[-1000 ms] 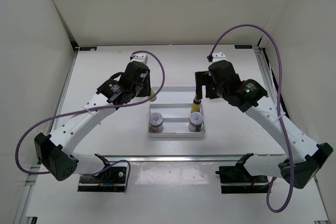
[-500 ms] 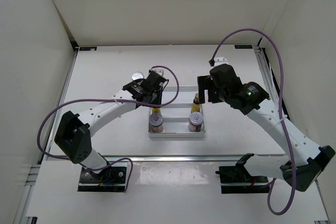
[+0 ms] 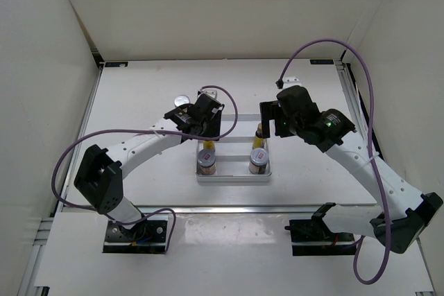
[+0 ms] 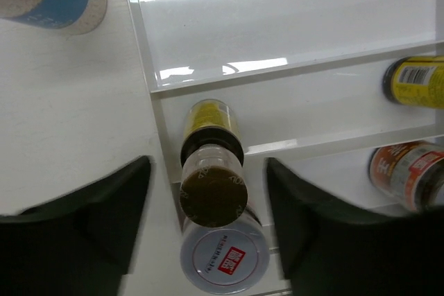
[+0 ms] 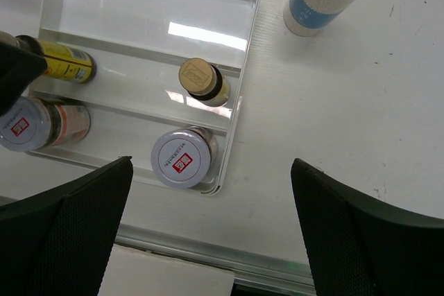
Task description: Organize the condiment bottles
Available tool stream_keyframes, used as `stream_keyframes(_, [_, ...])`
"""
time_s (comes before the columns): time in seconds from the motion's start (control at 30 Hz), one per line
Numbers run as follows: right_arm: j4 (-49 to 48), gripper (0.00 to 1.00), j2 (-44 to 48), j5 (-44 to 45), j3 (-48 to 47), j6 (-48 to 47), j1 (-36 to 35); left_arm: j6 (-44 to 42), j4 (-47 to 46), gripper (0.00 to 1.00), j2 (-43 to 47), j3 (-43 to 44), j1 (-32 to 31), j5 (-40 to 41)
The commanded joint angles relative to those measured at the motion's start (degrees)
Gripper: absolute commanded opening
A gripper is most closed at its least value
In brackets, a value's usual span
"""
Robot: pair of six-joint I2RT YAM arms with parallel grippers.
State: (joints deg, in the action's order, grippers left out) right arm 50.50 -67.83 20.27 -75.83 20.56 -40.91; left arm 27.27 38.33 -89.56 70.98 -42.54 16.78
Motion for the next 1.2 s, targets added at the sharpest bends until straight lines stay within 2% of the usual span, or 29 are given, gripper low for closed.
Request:
stream_keyframes(0.0, [-1.4,0.98,1.2,0.7,0.3,-0.3,-0.1,0.5,-1.3,0.75,1.3,0.7,-0.1,1.5])
stream_keyframes(0.03, [-1.4,0.98,1.2,0.7,0.3,-0.3,-0.1,0.5,-1.3,0.94,1.3,1.3,-0.1,1.5])
stream_keyframes(0.07, [-1.4,0.99,1.2,0.7,0.3,-0.3,-0.1,0.5,-1.3,1.00,1.9,1.3,-0.1,1.5])
stream_keyframes(0.23, [-1.4,0.99,0.7,1.3,0.3,-0.3,-0.1,-0.5,1.8,1.00,3.8,5.5,-0.1,4.1])
stream_keyframes(0.47, [-1.4,0.99,0.2,2.4,0.3,-0.3,-0.1,-4.6,3.6,1.00,12.1,10.0,-0.1,8.2])
stream_keyframes(0.7, [-1.4,0.99,-1.8,3.8,-0.2,-1.5,2.6,-7.0,5.6,1.00,18.0,10.4,4.9,10.2])
stream_keyframes(0.9, [-0.8,0.99,-8.5,1.8,-7.6,-3.9,8.7,-6.4,6.5,1.00,22.6,5.0,10.3,9.5])
stream_keyframes(1.17, [0.8,0.99,-23.6,-3.4,-21.6,-6.4,18.0,-5.6,6.5,1.00,19.8,3.0,20.1,4.5])
